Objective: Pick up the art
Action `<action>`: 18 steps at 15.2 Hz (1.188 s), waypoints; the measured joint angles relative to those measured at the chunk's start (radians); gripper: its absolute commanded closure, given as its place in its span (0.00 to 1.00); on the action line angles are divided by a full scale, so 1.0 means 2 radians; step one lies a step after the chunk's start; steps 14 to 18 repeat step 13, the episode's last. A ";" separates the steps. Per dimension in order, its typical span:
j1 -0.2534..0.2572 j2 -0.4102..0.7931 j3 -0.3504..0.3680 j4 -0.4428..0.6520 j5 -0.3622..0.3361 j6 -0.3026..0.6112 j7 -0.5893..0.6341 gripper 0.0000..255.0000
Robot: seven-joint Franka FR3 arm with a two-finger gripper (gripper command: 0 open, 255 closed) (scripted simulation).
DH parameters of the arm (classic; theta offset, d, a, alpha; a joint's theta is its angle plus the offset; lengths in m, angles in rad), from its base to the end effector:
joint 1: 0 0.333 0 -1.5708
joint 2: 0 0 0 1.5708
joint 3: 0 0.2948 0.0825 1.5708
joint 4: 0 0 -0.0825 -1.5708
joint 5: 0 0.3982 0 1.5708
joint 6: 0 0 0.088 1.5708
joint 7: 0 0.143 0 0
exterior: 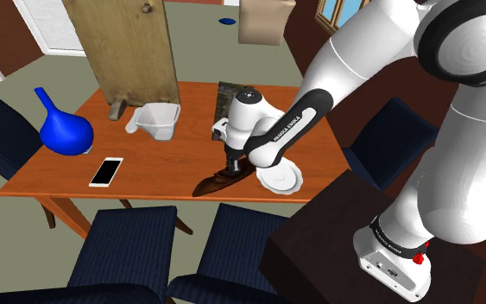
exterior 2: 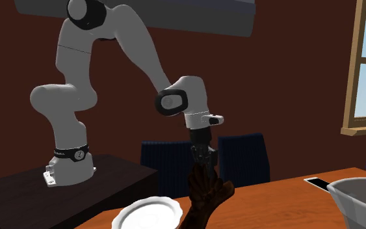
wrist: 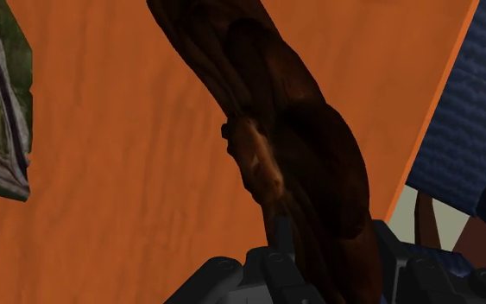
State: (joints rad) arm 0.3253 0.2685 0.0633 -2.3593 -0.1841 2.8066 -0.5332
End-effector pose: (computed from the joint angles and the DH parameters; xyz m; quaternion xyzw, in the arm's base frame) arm 0.4938 0.2110 0.1642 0.8522 0.5146 0.0874 0.0361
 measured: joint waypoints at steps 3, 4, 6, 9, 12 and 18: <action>-0.003 -0.017 0.005 0.002 0.008 -0.019 -0.006 1.00; -0.004 -0.022 0.006 0.002 0.010 -0.025 -0.009 1.00; -0.005 -0.035 0.009 0.003 0.015 -0.038 -0.012 1.00; -0.008 -0.051 0.011 0.004 0.023 -0.055 -0.021 1.00; -0.008 -0.070 0.014 0.006 0.030 -0.075 -0.025 1.00; -0.008 -0.073 0.015 0.007 0.031 -0.079 -0.026 1.00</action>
